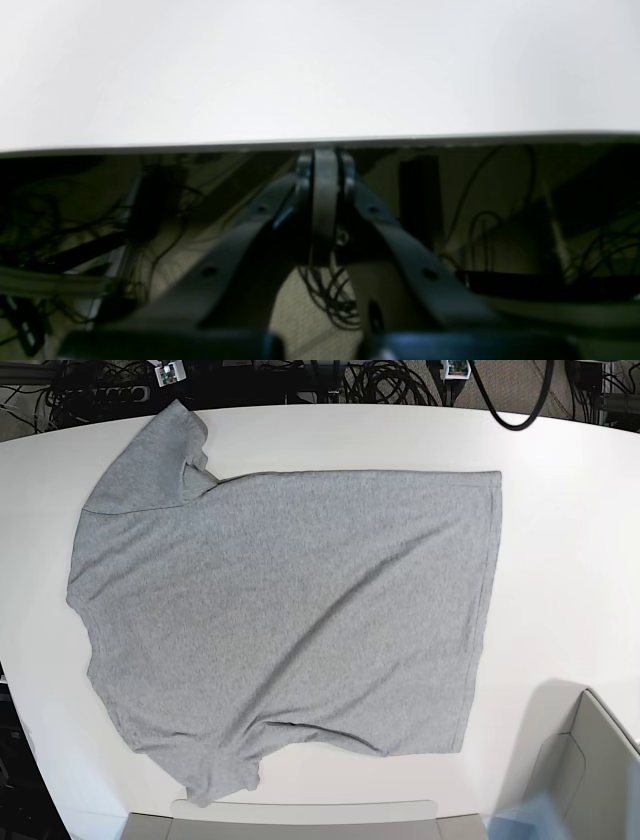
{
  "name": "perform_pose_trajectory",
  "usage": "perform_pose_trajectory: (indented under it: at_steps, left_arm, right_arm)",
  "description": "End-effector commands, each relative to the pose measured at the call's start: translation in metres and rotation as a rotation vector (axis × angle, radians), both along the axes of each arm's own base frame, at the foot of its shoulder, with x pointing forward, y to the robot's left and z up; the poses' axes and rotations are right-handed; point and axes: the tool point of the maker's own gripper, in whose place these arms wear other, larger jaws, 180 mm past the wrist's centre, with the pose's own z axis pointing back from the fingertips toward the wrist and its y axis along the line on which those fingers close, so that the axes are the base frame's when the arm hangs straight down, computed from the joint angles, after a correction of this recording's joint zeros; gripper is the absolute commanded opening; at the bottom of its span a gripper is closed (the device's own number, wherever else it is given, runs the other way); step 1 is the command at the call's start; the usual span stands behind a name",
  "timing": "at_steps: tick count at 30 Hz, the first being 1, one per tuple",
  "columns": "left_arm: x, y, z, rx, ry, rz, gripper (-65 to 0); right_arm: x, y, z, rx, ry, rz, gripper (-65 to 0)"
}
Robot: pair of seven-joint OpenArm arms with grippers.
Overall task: Fold the T-shirt properly
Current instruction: 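Lower both grippers toward the shirt's shoulder and hem corners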
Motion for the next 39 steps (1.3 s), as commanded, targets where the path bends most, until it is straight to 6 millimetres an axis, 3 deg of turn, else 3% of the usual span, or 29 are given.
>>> perform_pose_trajectory:
  at_steps: [1,5,11,15,25,29,34,39]
  left_arm:
    - [0.007,-0.001,0.019,0.009,-0.070,-0.008,-65.0]
    - [0.000,-0.001,0.034,0.010,-0.058,-0.009,-65.0]
    - [-0.021,0.000,0.031,0.006,0.044,0.001,-65.0]
    - [-0.001,-0.001,0.057,0.010,-0.043,-0.007,-65.0]
    - [0.090,-0.007,0.174,0.023,-0.445,-0.037,-65.0]
    - [0.103,-0.008,0.186,0.024,-0.517,-0.040,-65.0]
    - [0.109,-0.009,0.199,0.029,-0.590,-0.049,-65.0]
    - [0.107,-0.010,0.198,0.027,-0.586,-0.051,-64.7]
  right_arm:
    - [-0.004,-0.005,0.007,-0.006,0.007,-0.002,-64.9]
    - [0.007,-0.017,0.019,-0.037,0.008,-0.012,-64.9]
    - [0.008,-0.024,0.028,-0.053,-0.002,0.006,-64.9]
    - [0.038,-0.018,0.054,-0.043,-0.099,0.034,-64.9]
    - [0.135,0.003,0.160,-0.045,-0.398,0.081,-65.0]
    - [0.154,-0.004,0.167,-0.072,-0.433,0.077,-65.0]
    - [0.162,-0.006,0.170,-0.075,-0.445,0.077,-65.0]
    - [0.168,-0.003,0.176,-0.011,-0.455,0.048,-65.0]
